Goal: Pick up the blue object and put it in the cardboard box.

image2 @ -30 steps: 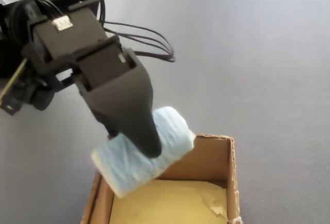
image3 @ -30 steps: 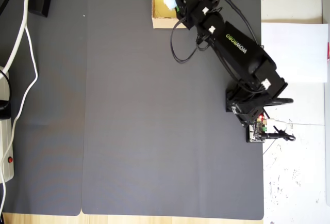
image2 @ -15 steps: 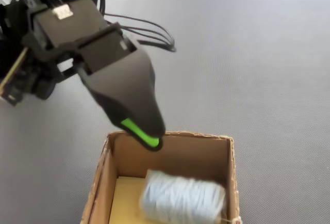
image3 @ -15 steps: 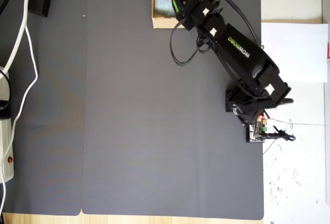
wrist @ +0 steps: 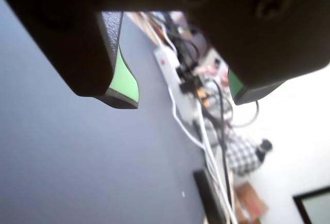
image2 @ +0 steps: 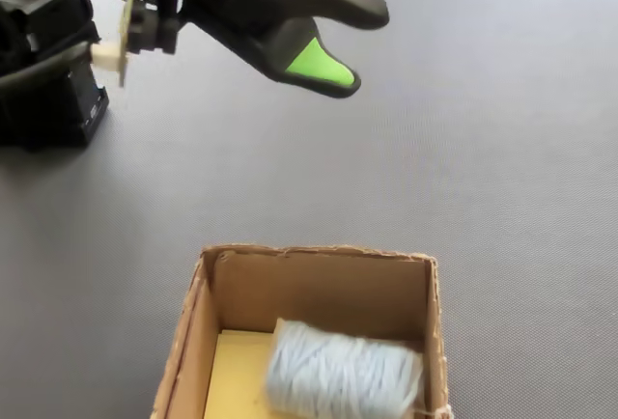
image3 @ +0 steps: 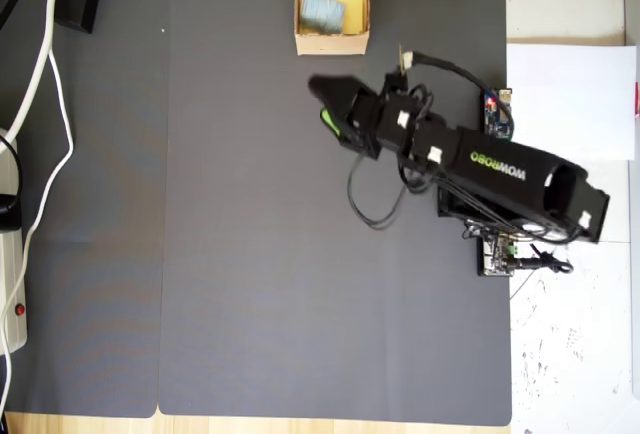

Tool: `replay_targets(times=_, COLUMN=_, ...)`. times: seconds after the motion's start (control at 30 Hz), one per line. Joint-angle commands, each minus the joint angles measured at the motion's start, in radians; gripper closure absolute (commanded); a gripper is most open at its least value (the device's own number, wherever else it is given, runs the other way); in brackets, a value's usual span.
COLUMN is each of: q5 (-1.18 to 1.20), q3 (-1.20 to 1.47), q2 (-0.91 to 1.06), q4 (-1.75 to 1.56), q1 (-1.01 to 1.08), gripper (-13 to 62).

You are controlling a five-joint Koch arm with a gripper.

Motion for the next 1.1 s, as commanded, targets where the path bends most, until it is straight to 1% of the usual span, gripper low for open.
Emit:
replay_targets(times=0.0, q5=0.023, q3=-0.032, q2=0.048, q4=-0.043, q1=-0.032, gripper=14.4)
replay_targets(times=0.2, q5=0.025, q3=0.138, q2=0.192, q4=-0.046, q1=-0.213, gripper=14.4)
replay_targets(times=0.43, q5=0.026, q3=0.311, q2=0.302, q4=-0.048, q1=-0.330, gripper=14.3)
replay_targets(times=0.93, q5=0.049, q3=0.666, q2=0.305, q4=-0.163, q1=-0.362, gripper=14.3)
replay_targets(times=1.07, q5=0.052, q3=0.689, q2=0.305, q4=-0.144, q1=-0.362, gripper=14.2)
